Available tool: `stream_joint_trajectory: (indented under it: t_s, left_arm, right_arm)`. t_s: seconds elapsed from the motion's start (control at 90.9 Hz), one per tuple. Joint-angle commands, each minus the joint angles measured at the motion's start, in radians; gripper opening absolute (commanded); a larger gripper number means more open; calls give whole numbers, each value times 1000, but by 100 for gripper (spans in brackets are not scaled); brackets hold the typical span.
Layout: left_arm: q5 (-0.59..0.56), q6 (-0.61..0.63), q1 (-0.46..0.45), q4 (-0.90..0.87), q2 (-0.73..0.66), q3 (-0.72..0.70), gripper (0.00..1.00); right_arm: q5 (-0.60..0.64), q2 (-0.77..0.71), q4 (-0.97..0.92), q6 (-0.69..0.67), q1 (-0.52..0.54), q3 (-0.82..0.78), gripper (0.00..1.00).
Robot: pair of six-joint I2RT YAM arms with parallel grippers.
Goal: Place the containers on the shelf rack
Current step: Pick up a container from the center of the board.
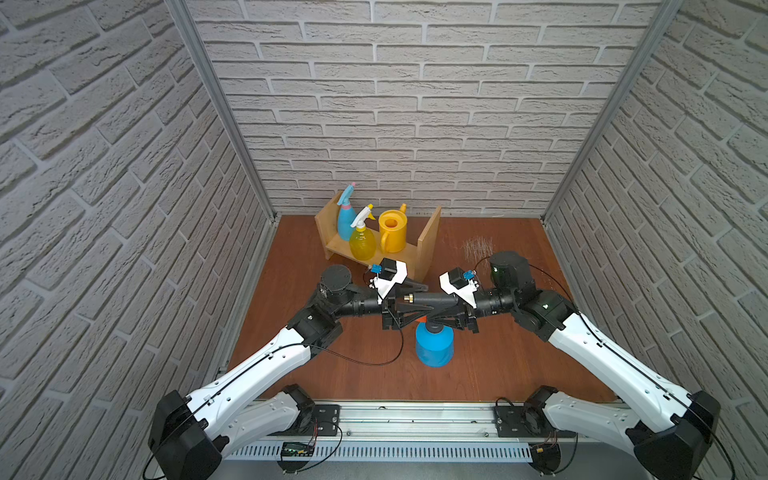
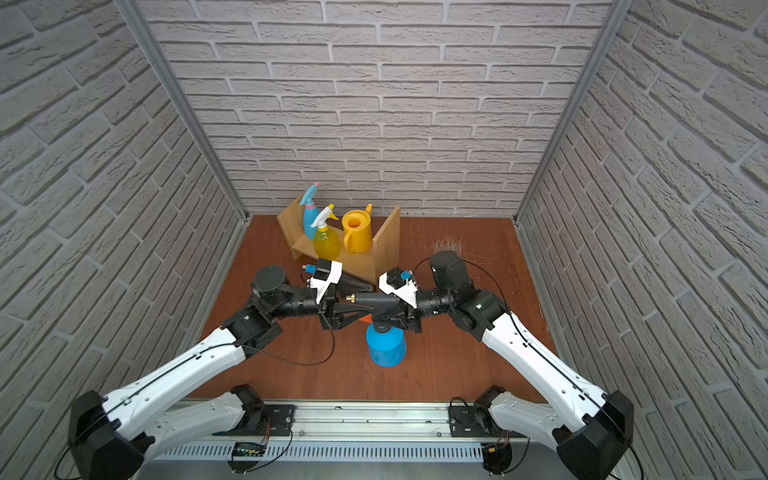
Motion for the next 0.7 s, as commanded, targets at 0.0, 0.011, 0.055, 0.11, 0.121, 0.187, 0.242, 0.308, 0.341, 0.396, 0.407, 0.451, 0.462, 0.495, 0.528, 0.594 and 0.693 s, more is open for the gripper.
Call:
stream_joint_trajectory:
  t_s: [0.0, 0.011, 0.055, 0.11, 0.121, 0.187, 0.242, 0.308, 0.341, 0.396, 0.407, 0.451, 0.462, 0.495, 0.528, 0.594, 0.693]
  left_arm:
    - [20, -10, -9, 57, -8, 28, 55]
    - [21, -9, -9, 57, -8, 29, 55]
    - [32, -11, -9, 54, -7, 30, 50]
    - [43, -11, -11, 50, -5, 33, 42]
    - [46, -10, -11, 49, -6, 33, 40]
    - [63, -4, -11, 43, -7, 32, 32]
    - [80, -3, -11, 42, -8, 33, 24]
    - [89, -5, -11, 43, -12, 35, 15]
    - [91, -5, -12, 43, -14, 37, 13]
    - [92, 1, -12, 40, -21, 40, 5]
    - [91, 3, -13, 39, -23, 41, 4]
    - [88, 17, -12, 24, -30, 43, 0]
    - [86, 22, -12, 16, -32, 43, 0]
    - [81, 36, -12, -2, -38, 47, 0]
    - [74, 50, -12, -21, -45, 47, 0]
    - [51, 81, -12, -52, -62, 43, 0]
    - [-13, 130, -10, -90, -106, 17, 0]
  right_arm:
    - [-8, -7, 29, -11, 13, 42, 4]
    - [-8, -7, 28, -12, 15, 42, 4]
    - [-7, -7, 27, -11, 18, 45, 4]
    - [-2, -7, 23, -12, 21, 51, 3]
    - [-2, -7, 22, -11, 21, 53, 4]
    - [3, -10, 17, -12, 26, 59, 4]
    - [9, -14, 15, -12, 31, 60, 4]
    - [14, -14, 10, -15, 35, 63, 4]
    - [18, -14, 5, -15, 37, 65, 5]
    - [23, -11, -1, -16, 39, 69, 11]
    - [25, -11, -1, -16, 39, 69, 13]
    - [32, -8, -2, -16, 41, 73, 23]
    - [34, -8, -2, -16, 42, 74, 27]
    - [43, -7, -2, -18, 44, 76, 36]
    - [51, -8, -2, -19, 45, 78, 43]
    - [78, -15, 1, -18, 49, 76, 52]
    - [120, -37, 13, -7, 50, 59, 69]
